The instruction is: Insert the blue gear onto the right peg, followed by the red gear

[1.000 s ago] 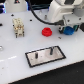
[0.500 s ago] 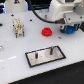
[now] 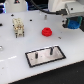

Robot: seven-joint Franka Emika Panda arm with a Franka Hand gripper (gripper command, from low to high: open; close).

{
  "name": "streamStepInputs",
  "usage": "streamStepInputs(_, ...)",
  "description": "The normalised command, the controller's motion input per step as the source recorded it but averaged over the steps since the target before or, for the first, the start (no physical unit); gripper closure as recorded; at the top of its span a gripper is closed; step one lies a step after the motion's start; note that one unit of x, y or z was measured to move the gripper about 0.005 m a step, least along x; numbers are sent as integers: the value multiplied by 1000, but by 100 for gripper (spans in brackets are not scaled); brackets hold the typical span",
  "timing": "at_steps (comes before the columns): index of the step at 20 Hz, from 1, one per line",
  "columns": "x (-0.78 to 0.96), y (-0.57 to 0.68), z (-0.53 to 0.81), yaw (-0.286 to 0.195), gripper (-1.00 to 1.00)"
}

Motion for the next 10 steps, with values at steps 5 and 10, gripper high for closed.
streamStepInputs(5,503,-471,432,0,100)
streamStepInputs(10,558,-461,379,0,100)
